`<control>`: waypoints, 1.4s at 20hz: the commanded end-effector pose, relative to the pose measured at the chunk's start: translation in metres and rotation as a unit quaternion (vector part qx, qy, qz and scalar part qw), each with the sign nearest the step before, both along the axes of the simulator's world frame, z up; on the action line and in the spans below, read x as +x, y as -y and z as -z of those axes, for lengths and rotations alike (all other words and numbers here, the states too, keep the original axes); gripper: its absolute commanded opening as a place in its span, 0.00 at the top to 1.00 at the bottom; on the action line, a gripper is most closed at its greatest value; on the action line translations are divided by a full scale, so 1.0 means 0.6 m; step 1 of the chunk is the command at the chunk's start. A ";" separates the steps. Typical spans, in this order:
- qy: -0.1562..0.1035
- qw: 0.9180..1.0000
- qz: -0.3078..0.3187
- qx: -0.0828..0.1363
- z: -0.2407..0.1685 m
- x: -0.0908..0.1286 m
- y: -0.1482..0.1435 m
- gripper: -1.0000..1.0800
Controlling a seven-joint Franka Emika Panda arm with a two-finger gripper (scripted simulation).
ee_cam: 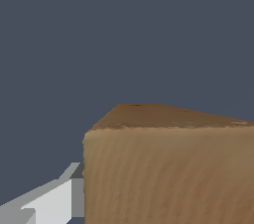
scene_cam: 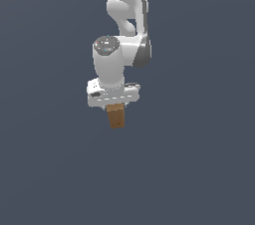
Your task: Pick up the object and move it to a goal position.
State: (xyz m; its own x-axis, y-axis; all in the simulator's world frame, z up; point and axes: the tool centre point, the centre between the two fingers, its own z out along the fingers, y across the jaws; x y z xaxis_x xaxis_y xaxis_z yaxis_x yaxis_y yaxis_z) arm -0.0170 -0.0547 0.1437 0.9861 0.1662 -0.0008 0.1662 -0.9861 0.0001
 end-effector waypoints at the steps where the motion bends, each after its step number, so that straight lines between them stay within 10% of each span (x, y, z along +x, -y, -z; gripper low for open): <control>1: 0.000 1.000 0.000 0.000 0.002 0.001 -0.001 1.00; 15: 0.000 1.000 0.000 0.000 -0.026 -0.003 0.008 1.00; 28: 0.000 1.000 0.000 0.001 -0.204 -0.024 0.063 1.00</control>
